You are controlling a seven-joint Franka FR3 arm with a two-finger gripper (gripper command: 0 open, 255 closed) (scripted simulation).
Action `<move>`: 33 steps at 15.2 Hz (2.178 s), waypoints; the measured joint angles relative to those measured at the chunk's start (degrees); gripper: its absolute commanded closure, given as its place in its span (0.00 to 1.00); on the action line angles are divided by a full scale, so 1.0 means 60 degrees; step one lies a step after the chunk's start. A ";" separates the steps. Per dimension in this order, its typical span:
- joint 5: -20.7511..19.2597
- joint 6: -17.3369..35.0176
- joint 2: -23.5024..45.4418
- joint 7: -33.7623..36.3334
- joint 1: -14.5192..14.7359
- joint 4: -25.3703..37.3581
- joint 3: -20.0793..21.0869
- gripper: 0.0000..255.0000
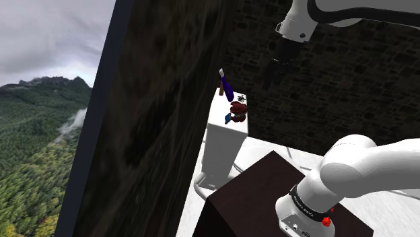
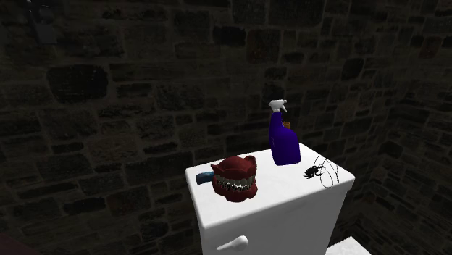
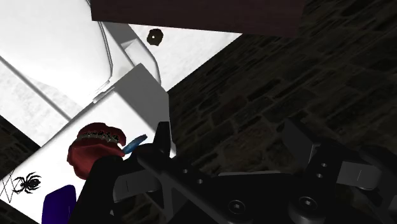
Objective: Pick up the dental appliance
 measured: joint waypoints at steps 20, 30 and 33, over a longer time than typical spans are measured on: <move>-0.1550 0.3858 0.5942 0.0422 -0.1014 0.1668 -0.0533 0.00; -0.2181 0.4719 0.9386 0.0732 -0.1456 0.4076 -0.0976 0.00; -0.2281 0.4803 1.0436 0.0743 -0.1613 0.5027 -0.1132 0.00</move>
